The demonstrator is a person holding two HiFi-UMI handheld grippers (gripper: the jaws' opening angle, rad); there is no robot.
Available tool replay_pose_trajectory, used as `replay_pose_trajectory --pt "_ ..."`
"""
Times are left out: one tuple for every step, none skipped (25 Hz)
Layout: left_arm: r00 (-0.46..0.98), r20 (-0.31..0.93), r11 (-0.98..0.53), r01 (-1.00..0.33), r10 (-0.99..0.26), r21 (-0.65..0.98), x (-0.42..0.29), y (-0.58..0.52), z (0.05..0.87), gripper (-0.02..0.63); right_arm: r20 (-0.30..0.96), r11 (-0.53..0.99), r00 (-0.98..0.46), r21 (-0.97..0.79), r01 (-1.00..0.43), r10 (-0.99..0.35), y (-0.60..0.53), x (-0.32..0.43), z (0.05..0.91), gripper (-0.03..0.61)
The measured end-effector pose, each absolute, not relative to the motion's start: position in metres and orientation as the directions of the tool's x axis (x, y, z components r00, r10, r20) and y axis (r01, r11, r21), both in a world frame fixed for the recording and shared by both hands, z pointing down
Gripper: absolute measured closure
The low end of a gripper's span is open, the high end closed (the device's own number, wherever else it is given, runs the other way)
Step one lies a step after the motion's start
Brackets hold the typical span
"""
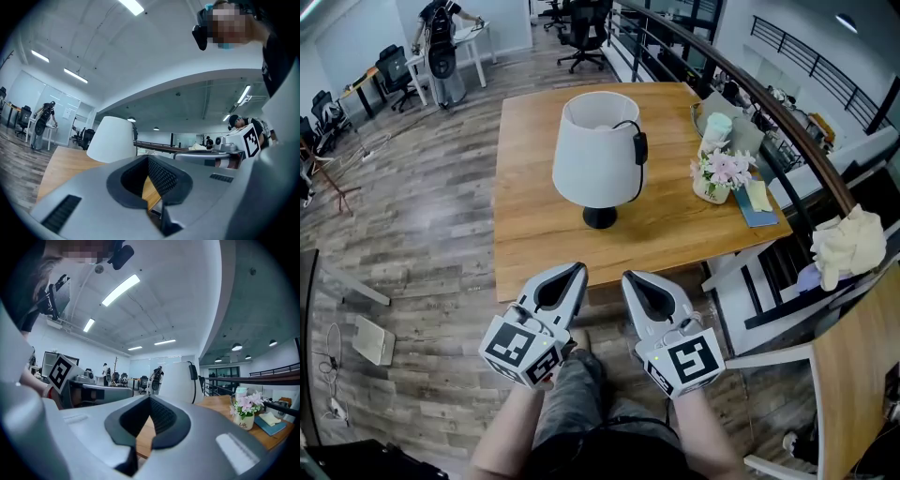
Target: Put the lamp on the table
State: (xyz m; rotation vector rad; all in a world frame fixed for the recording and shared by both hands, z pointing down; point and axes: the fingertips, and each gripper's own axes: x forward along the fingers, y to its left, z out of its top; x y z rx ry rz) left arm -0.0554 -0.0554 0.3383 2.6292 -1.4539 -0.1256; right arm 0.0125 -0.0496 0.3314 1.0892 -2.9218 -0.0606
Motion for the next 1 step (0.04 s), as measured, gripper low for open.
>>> replay_pose_trajectory --pt "0.531 -0.009 -0.526 -0.837 -0.847 0.153 -0.0547 -0.0523 0.3354 0.617 0.004 0.756 -0.756 0.042 -0.654 -0.654 -0.0461 0.0133 0.3287 0.572"
